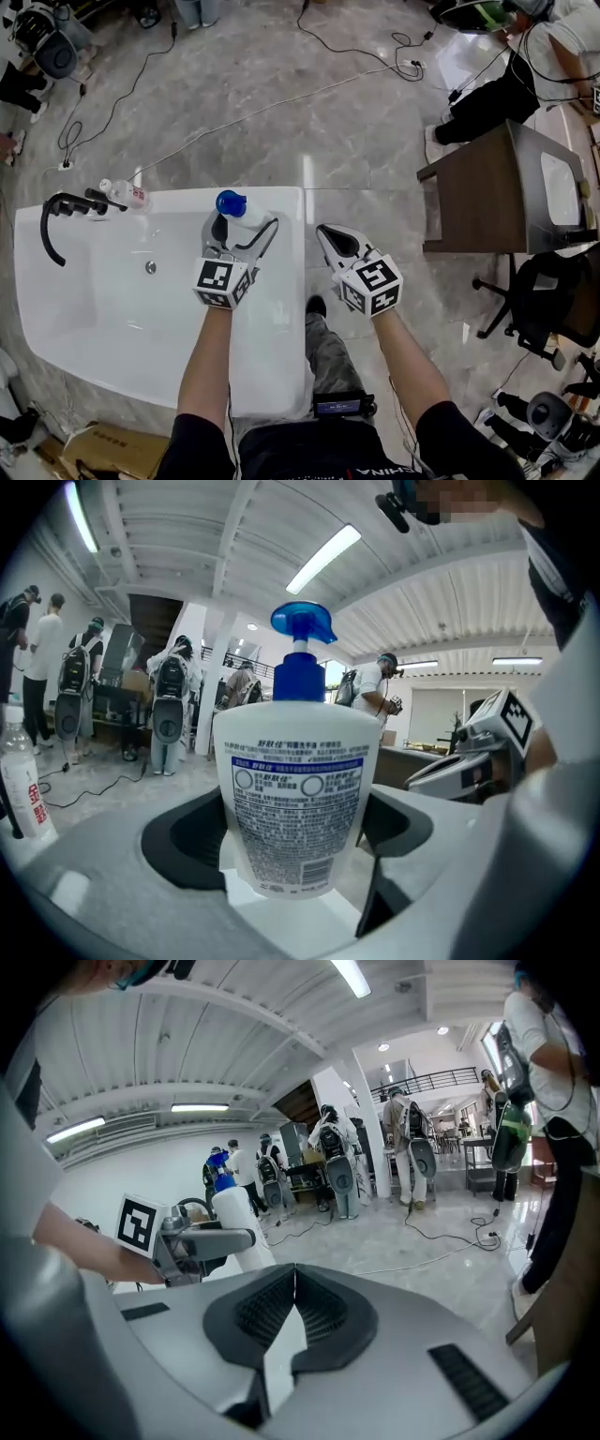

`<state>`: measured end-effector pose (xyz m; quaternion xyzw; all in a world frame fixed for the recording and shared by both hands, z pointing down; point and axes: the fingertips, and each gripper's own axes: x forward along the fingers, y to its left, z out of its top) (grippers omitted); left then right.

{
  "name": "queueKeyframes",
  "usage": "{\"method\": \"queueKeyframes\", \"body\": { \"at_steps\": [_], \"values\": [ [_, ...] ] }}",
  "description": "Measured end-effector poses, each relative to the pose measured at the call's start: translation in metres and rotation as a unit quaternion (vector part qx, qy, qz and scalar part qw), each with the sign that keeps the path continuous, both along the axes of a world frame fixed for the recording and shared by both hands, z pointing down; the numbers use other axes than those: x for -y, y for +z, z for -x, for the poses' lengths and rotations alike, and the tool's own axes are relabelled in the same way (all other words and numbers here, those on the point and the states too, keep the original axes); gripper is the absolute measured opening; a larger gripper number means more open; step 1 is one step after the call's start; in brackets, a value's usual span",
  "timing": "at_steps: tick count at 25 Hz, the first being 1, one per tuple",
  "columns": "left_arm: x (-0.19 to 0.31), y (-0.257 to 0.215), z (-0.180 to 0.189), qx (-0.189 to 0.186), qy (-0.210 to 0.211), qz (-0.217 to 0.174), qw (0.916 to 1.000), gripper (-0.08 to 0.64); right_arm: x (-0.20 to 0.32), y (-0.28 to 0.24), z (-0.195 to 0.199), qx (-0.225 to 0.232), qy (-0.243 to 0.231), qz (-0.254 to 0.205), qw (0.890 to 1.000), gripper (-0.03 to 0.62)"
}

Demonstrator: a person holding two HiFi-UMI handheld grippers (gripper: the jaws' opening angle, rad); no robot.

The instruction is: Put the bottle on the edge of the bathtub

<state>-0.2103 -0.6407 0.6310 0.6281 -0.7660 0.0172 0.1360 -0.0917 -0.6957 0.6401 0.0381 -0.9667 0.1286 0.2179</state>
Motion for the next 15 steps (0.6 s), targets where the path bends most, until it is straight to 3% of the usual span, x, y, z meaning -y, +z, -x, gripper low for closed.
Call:
{"method": "queueKeyframes", "body": {
  "at_steps": [6, 11, 15],
  "values": [
    [0.052, 0.068, 0.025, 0.03, -0.063, 0.024, 0.9973, 0.446, 0.044, 0.045, 0.029, 0.001, -0.003, 0.012, 1.0, 0.015],
    [0.07, 0.111, 0.032, 0.063, -0.11, 0.046, 0.9909, 0.446, 0.06, 0.072, 0.036, -0.003, -0.005, 0.023, 1.0, 0.015],
    [0.079, 0.13, 0.038, 0.067, -0.137, 0.054, 0.9868, 0.446, 0.067, 0.085, 0.038, -0.006, -0.012, 0.026, 1.0, 0.015]
  ]
}}
